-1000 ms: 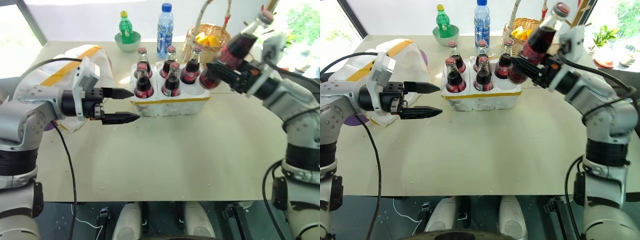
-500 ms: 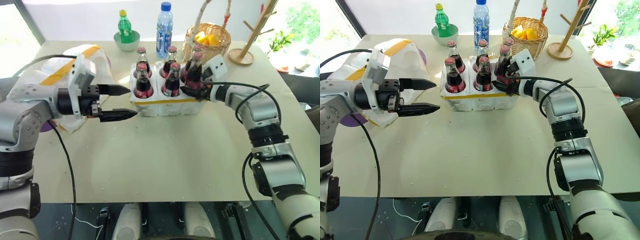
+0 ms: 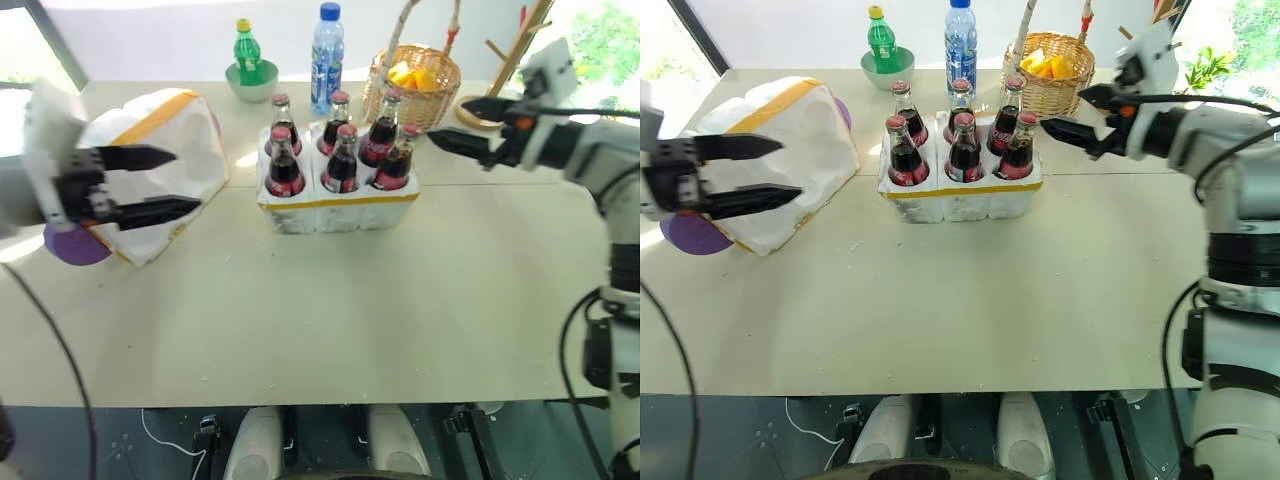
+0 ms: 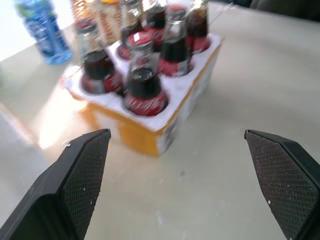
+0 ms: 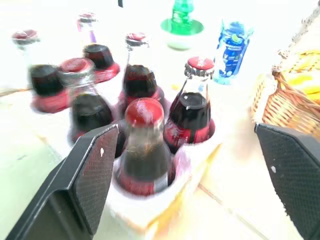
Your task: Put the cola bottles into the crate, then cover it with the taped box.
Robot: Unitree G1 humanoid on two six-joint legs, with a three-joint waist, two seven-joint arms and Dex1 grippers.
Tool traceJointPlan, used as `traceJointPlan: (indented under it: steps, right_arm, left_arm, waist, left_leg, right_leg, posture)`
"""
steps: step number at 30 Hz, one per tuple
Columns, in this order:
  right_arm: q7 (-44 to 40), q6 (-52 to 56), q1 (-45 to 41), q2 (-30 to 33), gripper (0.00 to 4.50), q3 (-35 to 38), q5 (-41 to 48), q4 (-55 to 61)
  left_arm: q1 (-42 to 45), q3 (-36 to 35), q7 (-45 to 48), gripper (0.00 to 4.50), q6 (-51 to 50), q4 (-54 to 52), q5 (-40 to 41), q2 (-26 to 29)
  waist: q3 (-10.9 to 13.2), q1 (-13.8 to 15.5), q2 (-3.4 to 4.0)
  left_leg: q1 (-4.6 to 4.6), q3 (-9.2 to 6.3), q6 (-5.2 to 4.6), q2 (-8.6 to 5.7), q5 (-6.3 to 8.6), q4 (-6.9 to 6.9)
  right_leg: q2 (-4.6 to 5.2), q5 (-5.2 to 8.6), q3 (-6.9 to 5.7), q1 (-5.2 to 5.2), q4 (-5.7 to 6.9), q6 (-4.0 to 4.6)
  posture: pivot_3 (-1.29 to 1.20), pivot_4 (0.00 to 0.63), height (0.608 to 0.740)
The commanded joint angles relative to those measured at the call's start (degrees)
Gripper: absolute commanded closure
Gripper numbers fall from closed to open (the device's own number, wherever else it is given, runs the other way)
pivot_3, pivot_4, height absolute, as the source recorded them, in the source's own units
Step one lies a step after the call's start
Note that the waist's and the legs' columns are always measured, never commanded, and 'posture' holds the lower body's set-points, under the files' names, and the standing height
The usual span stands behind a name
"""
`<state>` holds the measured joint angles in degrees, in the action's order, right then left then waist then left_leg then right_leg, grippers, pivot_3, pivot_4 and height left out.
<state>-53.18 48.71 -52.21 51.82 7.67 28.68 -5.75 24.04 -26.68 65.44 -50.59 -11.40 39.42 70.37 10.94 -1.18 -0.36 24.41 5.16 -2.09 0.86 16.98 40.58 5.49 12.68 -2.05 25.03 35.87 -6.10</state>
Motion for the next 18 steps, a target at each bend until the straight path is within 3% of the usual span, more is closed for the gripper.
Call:
traceJointPlan:
  steps: [1,5,8,13,18]
  right_arm:
    - [-5.04,0.63,0.05,3.42,0.05,1.94,2.84,2.98]
    - [-12.21,0.07,0.8,4.13,0.05,2.74,7.65,6.0]
    - [-18.88,1.74,1.13,4.58,0.05,4.71,14.44,9.52]
    - [-20.12,2.49,-0.3,3.76,0.05,4.17,18.34,12.46]
    - [-18.86,3.08,-0.22,3.37,0.05,4.48,20.72,14.99]
  left_arm:
    - [-7.92,-8.18,4.08,0.0,1.27,6.83,-8.86,8.41]
    - [-16.94,-9.93,8.07,0.0,1.79,18.23,-16.5,15.16]
    - [-16.32,-4.63,7.41,0.0,4.54,24.44,-18.39,17.26]
    - [-7.65,10.39,9.96,0.0,8.73,28.46,-19.65,16.86]
    - [9.7,28.33,13.91,0.0,14.67,37.14,-29.56,10.58]
  waist:
    - [-0.01,-0.19,0.0]
    - [-0.02,-0.12,0.0]
    - [0.0,0.32,0.01]
    - [-0.03,0.64,-0.07]
    - [-0.04,0.63,-0.09]
  left_leg:
    - [-0.05,0.11,-0.14,0.0,0.08,-0.11]
    - [-0.31,0.39,-0.06,0.0,0.03,-0.55]
    - [-0.27,0.46,-0.02,0.06,0.01,-0.62]
    - [-0.15,0.5,-0.02,0.04,0.03,-0.58]
    - [-0.12,0.67,-0.02,0.0,0.02,-0.52]
  right_leg:
    - [0.01,0.02,0.05,0.06,0.0,0.03]
    - [0.04,0.18,0.2,0.21,0.16,0.33]
    - [0.01,0.19,0.19,0.34,0.25,0.33]
    - [0.09,0.21,0.19,0.36,0.2,0.39]
    - [0.07,0.14,0.2,0.38,0.27,0.31]
  posture:
    - [0.0,0.15,0.74]
    - [0.0,0.15,0.74]
    - [0.0,0.15,0.74]
    - [0.0,0.15,0.74]
    - [0.0,0.15,0.74]
